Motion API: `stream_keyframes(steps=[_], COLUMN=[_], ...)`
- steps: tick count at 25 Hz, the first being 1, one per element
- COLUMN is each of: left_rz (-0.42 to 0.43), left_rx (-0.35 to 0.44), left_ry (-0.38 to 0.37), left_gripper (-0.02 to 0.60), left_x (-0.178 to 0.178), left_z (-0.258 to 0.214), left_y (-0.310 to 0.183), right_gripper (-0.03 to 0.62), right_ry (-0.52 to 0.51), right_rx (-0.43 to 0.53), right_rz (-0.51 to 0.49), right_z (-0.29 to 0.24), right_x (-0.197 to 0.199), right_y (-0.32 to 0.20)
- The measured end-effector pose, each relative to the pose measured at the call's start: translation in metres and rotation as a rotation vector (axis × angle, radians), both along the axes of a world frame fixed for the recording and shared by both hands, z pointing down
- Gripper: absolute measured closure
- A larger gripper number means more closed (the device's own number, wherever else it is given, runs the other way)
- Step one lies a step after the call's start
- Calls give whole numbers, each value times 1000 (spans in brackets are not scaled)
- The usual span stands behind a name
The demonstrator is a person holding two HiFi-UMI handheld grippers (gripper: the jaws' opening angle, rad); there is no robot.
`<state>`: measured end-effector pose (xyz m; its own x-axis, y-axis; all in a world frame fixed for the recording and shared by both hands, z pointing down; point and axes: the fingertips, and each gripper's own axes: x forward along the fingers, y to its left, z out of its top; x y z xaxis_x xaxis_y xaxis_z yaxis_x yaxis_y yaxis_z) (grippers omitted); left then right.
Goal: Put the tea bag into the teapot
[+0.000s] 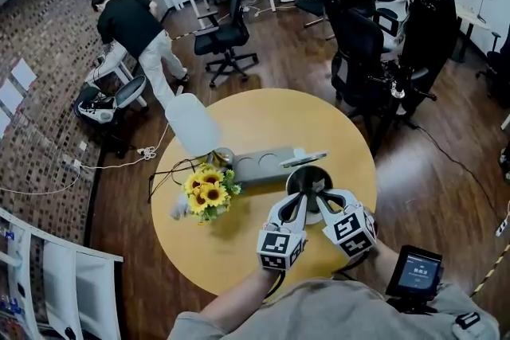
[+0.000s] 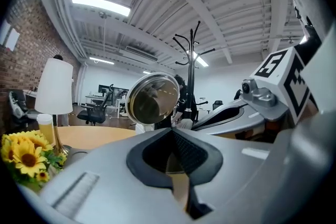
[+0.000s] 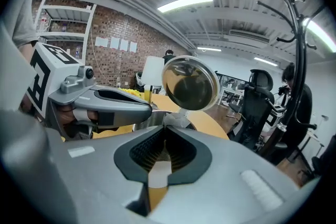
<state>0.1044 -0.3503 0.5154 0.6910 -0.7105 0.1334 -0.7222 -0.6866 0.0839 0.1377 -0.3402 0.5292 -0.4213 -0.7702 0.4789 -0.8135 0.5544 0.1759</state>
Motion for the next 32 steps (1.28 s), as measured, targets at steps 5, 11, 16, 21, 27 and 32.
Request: stream_keyframes(steps=[5, 11, 16, 21, 27, 32], left_rz=[-40, -65, -83, -89, -104, -114], left_rx=[-12, -20, -29, -32, -35, -37], left_ry=[5, 1, 5, 4, 3, 5], left_gripper=[580, 580, 580, 580, 580, 580], left_x=[-5, -11, -17, -22, -25, -26], left_z=[9, 15, 16, 14, 19, 23], left_y=[-11, -32, -33, -26, -31, -33], right_gripper=[572, 572, 572, 572, 571, 571], right_ry=[75, 202, 318, 430, 499, 540], right_rx=[-103, -212, -335, -418, -484, -510], right_rz=[-95, -223, -348, -435, -498, -515], right_z=[16, 34, 45, 51, 57, 64], right_x=[-2, -3, -10, -12, -15, -13], right_y=[-11, -32, -31, -19, -19, -22])
